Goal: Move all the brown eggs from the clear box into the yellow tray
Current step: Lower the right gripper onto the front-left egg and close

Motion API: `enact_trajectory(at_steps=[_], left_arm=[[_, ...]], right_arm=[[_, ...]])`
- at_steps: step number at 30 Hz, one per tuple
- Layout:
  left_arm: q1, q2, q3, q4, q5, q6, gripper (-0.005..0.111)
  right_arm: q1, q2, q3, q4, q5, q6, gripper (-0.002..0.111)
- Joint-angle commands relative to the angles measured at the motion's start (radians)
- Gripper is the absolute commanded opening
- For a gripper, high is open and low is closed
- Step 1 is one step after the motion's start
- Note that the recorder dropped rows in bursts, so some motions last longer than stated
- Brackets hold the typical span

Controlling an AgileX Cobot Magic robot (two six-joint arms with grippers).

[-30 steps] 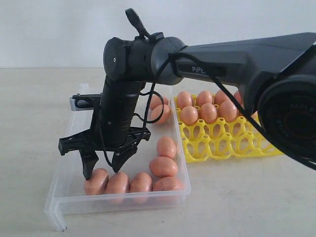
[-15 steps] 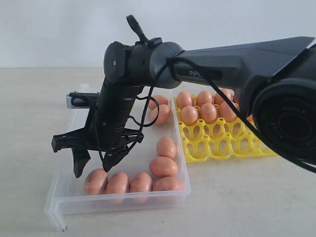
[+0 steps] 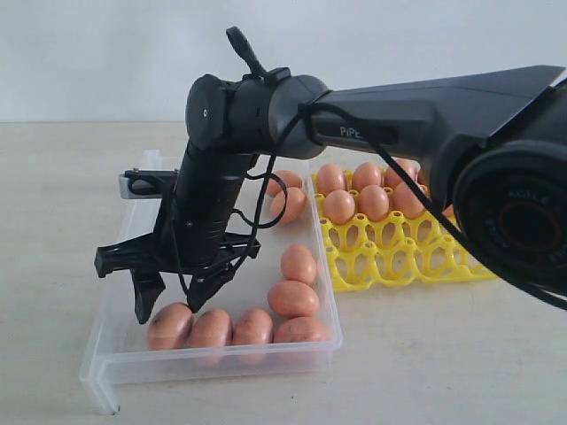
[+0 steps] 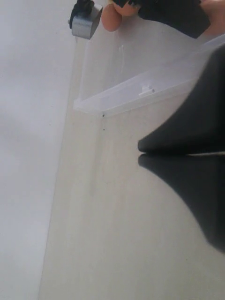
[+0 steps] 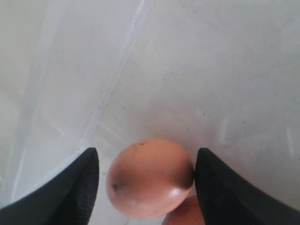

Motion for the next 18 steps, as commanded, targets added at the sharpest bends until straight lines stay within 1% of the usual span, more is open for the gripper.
enact_trajectory(at_steps=[1, 7, 11, 13, 16, 18], left_arm=[[-0.004, -0.001, 0.003, -0.010, -0.054, -0.009, -0.004], [-0.004, -0.001, 0.003, -0.010, -0.106, -0.029, -0.004], [-0.004, -0.001, 0.003, -0.010, -0.128, -0.029, -0.004], [-0.004, -0.001, 0.003, -0.010, -0.134, -0.029, -0.004], [-0.004, -0.001, 0.003, -0.010, -0.134, -0.029, -0.004], [-0.004, -0.001, 0.003, -0.006, -0.133, -0.029, -0.004]], right_arm=[[0.002, -0.002, -0.004, -0.003, -0.016, -0.009, 0.058], [0.000, 0.003, -0.004, 0.004, -0.146, -0.062, 0.058], [0.000, -0.008, -0.006, -0.007, -0.167, -0.142, 0.058], [0.000, -0.020, -0.006, -0.022, -0.132, -0.123, 0.058], [0.000, -0.022, -0.006, -0.040, 0.023, 0.035, 0.058], [0.000, -0.018, -0.004, -0.042, 0.101, 0.046, 0.058]])
